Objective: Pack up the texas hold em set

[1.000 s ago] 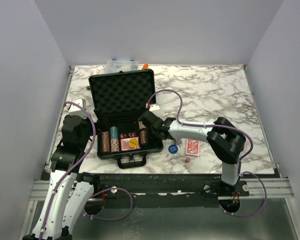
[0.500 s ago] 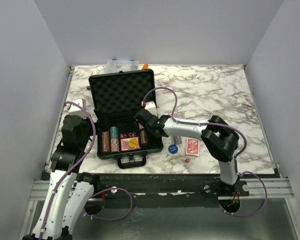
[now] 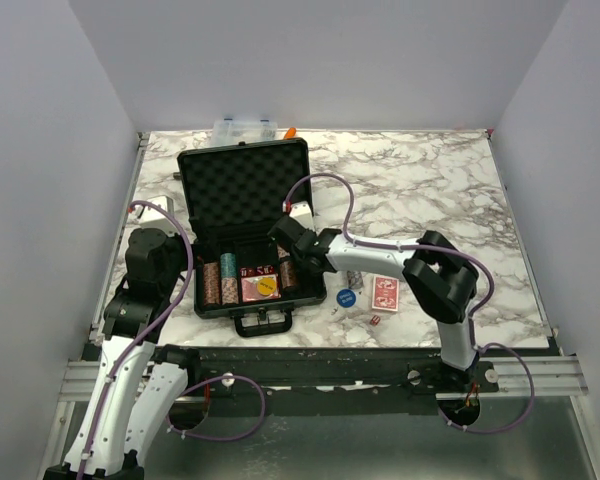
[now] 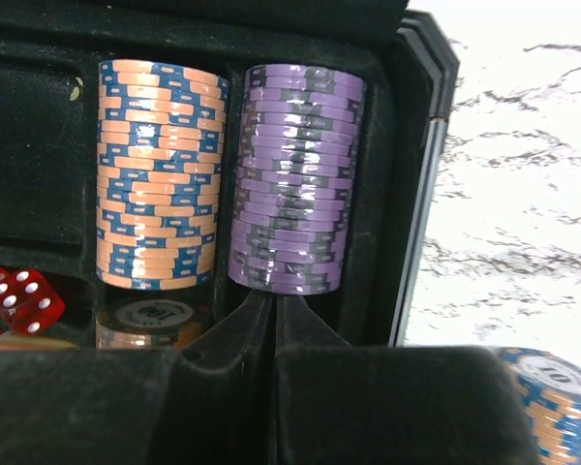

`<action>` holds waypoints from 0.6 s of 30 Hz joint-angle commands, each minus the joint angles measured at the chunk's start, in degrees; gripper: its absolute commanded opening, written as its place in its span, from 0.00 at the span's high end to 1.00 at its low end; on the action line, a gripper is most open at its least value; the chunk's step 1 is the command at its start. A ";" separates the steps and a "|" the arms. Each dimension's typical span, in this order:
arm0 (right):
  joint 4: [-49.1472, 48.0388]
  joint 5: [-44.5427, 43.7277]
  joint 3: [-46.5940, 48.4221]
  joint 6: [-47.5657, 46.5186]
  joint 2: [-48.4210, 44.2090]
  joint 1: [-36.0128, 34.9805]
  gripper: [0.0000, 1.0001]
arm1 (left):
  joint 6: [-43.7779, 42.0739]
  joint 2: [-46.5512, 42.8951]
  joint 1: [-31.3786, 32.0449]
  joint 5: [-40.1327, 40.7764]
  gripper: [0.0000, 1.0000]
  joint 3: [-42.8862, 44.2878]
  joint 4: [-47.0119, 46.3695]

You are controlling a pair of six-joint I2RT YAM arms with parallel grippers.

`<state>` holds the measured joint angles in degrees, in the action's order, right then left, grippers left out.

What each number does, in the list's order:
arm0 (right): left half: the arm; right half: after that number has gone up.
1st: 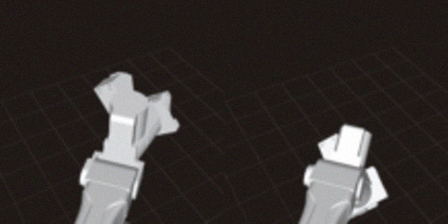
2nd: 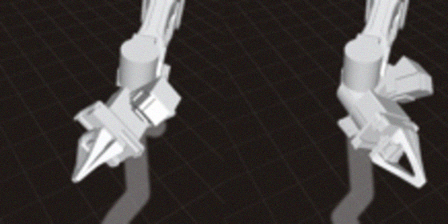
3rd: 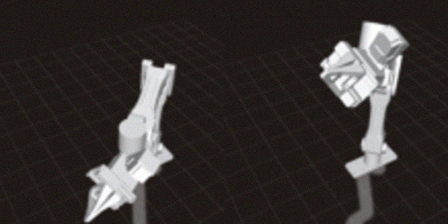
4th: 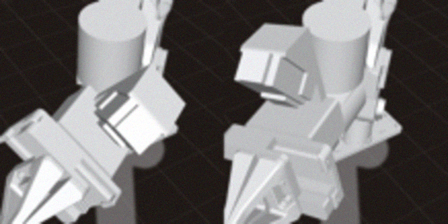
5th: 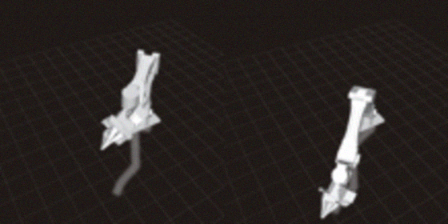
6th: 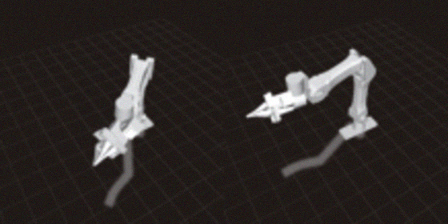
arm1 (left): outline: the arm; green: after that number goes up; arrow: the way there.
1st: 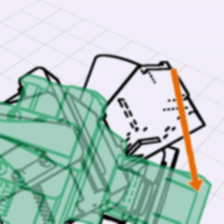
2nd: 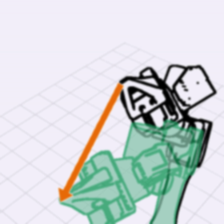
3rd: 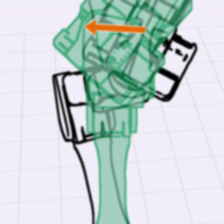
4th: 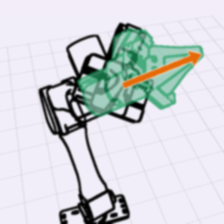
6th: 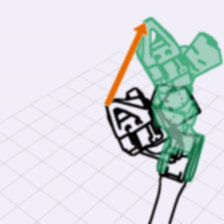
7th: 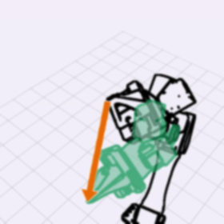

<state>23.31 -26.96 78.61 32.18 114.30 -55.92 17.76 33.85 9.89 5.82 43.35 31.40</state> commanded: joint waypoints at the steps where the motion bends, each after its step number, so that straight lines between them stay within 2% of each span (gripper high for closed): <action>1: 0.79 -0.58 -0.69 -0.83 -5.62 0.81 0.91 | -0.31 0.26 0.31 -0.45 0.03 0.06 -0.02; 11: 3.19 6.44 -2.33 0.24 -12.19 0.81 0.84 | -0.39 0.08 0.25 -0.20 0.03 0.06 -0.02; 14: 3.44 9.77 -2.38 0.70 -12.94 0.81 0.79 | -0.28 -0.37 0.24 -0.12 0.03 -0.02 -0.04; 18: 2.60 12.40 -2.93 1.34 -12.93 0.81 0.77 | -0.30 -0.87 0.24 -0.05 0.03 -0.02 -0.02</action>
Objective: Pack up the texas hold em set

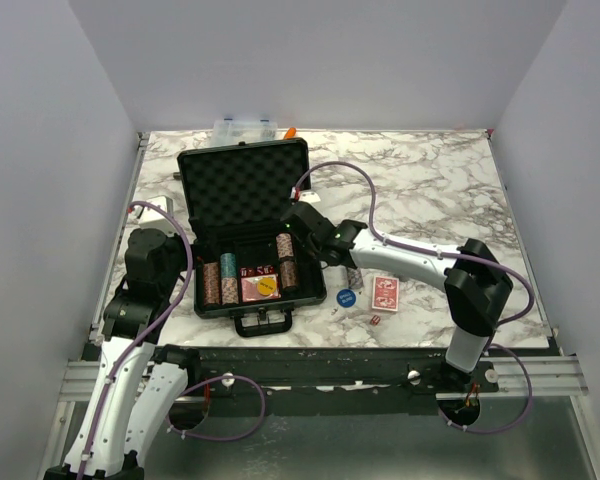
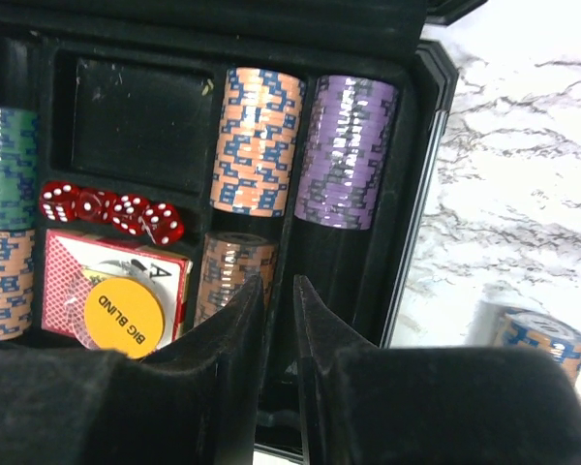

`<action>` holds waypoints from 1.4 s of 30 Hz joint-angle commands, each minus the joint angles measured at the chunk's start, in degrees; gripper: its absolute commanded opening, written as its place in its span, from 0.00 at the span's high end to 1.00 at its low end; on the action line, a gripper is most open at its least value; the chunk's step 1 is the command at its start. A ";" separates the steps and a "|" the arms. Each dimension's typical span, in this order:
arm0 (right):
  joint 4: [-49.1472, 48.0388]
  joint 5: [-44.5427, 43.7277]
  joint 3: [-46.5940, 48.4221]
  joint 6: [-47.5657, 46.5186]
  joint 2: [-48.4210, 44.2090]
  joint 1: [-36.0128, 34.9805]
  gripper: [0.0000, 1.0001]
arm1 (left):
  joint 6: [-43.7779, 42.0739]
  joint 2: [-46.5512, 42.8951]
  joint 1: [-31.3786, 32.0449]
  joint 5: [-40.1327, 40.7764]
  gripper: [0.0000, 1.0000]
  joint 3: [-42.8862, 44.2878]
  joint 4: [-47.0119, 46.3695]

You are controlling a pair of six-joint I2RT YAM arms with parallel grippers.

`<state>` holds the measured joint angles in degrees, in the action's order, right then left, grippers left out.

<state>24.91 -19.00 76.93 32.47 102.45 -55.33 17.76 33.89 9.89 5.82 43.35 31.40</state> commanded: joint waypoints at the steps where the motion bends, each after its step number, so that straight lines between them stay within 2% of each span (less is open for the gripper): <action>1: 0.78 4.58 -1.30 1.28 -0.91 0.21 0.77 | -0.35 -0.92 0.26 -0.07 0.03 -0.02 -0.02; 13: -0.93 7.08 0.71 3.09 2.84 0.22 0.77 | -0.19 -1.00 0.30 -0.51 0.03 -0.13 -0.07; 21: -1.33 11.05 -4.79 3.81 -0.77 0.13 0.78 | -0.07 -0.71 0.27 -1.95 0.03 0.07 -0.07; 28: -2.48 14.08 -10.43 5.95 -4.49 -1.26 0.88 | -0.09 -1.06 0.30 -1.49 0.03 -0.01 -0.02; 33: -5.55 15.91 -12.93 7.85 -4.29 -1.67 0.91 | -0.06 -1.30 0.29 -1.07 0.03 -0.07 -0.02; 42: -7.78 17.13 -11.85 9.24 -0.71 -1.71 0.94 | -0.14 -1.38 0.31 -0.55 0.03 -0.20 -0.02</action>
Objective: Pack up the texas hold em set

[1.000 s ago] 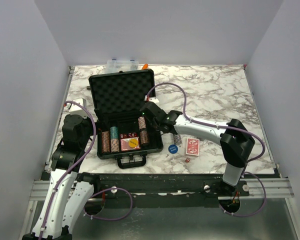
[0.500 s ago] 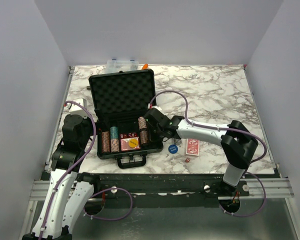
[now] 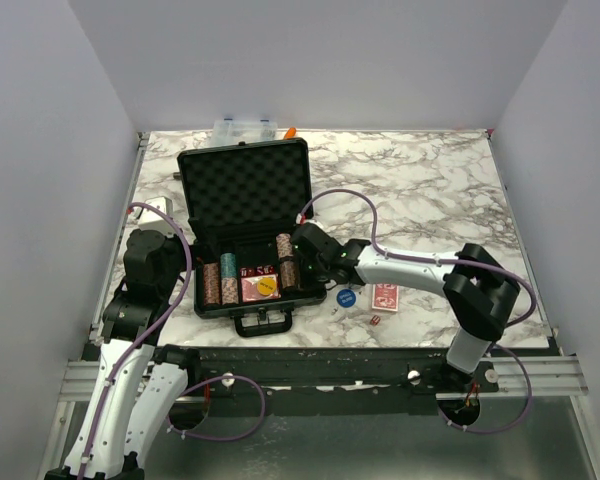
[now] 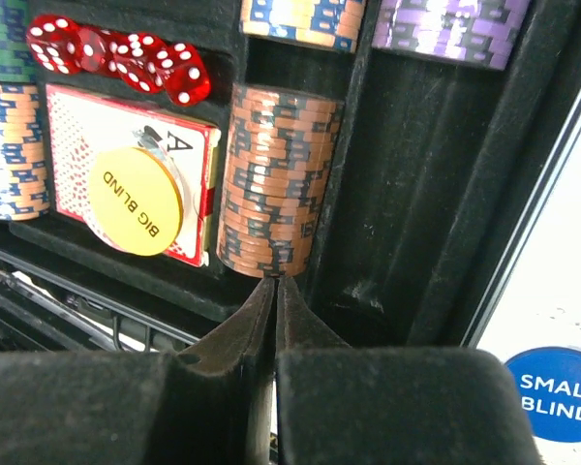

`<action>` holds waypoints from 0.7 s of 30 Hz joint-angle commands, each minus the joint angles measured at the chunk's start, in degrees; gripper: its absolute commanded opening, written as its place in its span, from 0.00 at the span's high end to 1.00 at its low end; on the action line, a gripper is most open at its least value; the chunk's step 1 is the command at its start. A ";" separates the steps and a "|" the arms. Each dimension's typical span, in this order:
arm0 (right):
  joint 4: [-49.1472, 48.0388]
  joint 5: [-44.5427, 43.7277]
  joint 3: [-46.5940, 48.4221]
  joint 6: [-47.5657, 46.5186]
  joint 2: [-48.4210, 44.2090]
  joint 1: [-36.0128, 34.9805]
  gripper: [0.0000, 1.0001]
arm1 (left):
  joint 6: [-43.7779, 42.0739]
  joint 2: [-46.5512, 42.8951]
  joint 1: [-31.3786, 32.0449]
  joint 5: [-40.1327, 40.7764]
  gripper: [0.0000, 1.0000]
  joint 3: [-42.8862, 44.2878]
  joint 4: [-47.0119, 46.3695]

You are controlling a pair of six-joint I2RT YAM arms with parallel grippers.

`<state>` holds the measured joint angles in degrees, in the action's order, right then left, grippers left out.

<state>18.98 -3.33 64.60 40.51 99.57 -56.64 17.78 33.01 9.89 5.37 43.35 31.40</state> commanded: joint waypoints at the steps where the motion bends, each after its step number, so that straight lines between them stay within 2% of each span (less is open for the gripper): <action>1: -1.91 1.48 0.65 1.32 2.45 -0.44 0.94 | -0.18 -0.56 0.31 -0.10 0.03 -0.14 -0.02; 12: -4.88 -0.75 0.91 3.81 4.46 -0.40 0.96 | -0.19 -0.72 0.31 -0.20 0.03 -0.11 -0.02; 21: -3.77 -9.50 6.54 5.02 8.89 -0.42 0.96 | -0.15 -0.57 0.30 -0.09 0.03 -0.20 0.02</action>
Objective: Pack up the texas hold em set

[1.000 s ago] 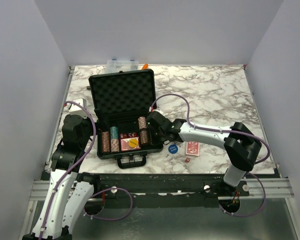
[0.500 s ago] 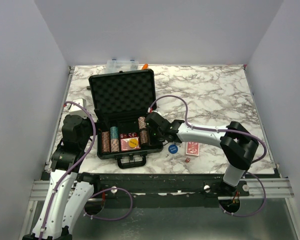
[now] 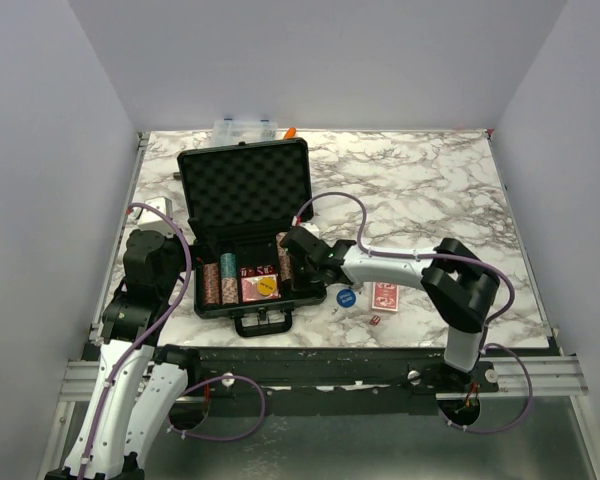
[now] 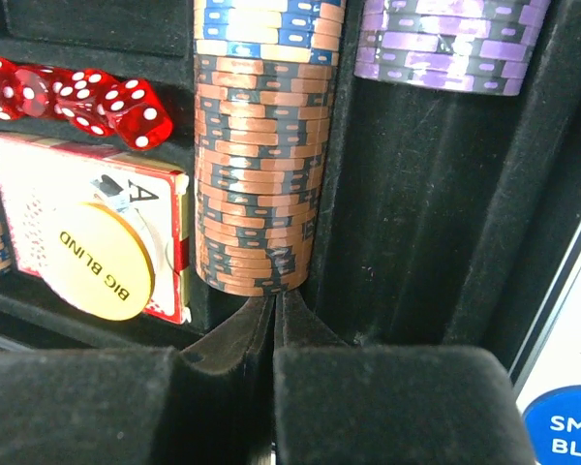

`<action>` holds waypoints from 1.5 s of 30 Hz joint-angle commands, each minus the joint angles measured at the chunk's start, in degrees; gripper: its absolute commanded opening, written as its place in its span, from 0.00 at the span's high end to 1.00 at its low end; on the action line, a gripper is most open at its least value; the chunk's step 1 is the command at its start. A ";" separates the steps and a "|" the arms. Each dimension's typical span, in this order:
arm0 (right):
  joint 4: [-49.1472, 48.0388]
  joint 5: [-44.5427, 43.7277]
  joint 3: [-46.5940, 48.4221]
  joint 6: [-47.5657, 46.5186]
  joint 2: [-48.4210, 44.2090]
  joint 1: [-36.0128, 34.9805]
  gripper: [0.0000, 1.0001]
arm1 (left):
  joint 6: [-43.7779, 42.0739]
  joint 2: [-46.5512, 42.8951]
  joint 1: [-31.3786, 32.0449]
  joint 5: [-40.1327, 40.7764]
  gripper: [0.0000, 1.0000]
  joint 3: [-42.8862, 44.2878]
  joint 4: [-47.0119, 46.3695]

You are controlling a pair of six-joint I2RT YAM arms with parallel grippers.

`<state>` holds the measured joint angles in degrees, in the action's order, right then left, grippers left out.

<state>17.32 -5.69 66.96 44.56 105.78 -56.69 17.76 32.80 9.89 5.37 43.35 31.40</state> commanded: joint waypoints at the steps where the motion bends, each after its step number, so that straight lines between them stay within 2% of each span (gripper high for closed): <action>1: -1.70 -8.35 5.00 0.97 3.12 -0.38 0.96 | -0.12 -0.29 0.29 -0.09 0.03 -0.20 -0.03; 9: -0.72 -15.44 8.72 1.58 5.08 -0.27 0.96 | -0.17 -0.13 0.30 0.00 0.03 -0.19 0.07; 15: 1.40 -14.70 10.39 0.62 5.57 -0.27 0.96 | -0.14 0.12 0.30 -0.18 0.03 -0.13 0.04; 24: 7.48 -13.63 12.76 -3.62 -1.08 -0.27 0.82 | 0.00 -0.14 0.30 -1.28 0.03 0.03 -0.02; 31: 12.85 -17.35 15.70 -6.76 -7.06 -0.29 0.64 | 0.09 -0.71 0.31 -1.69 0.03 -0.02 -0.02; 34: 15.92 -20.47 17.80 -8.26 -8.90 -0.31 0.47 | 0.08 -0.81 0.31 -1.59 0.03 -0.02 -0.03; 39: 19.31 -25.49 17.45 -9.86 -12.34 -0.28 0.29 | 0.24 -1.19 0.31 -1.50 0.03 -0.17 -0.02; 41: 20.47 -27.52 16.26 -10.37 -13.90 -0.18 0.25 | 0.24 -1.38 0.31 -1.71 0.03 -0.14 -0.04; 45: 20.76 -28.37 11.73 -12.36 -17.65 0.96 0.23 | 0.63 -1.87 0.39 -2.35 0.03 -0.19 -0.02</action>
<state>34.30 -29.69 82.65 34.98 91.81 -56.97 17.85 31.88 9.89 4.93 43.35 31.40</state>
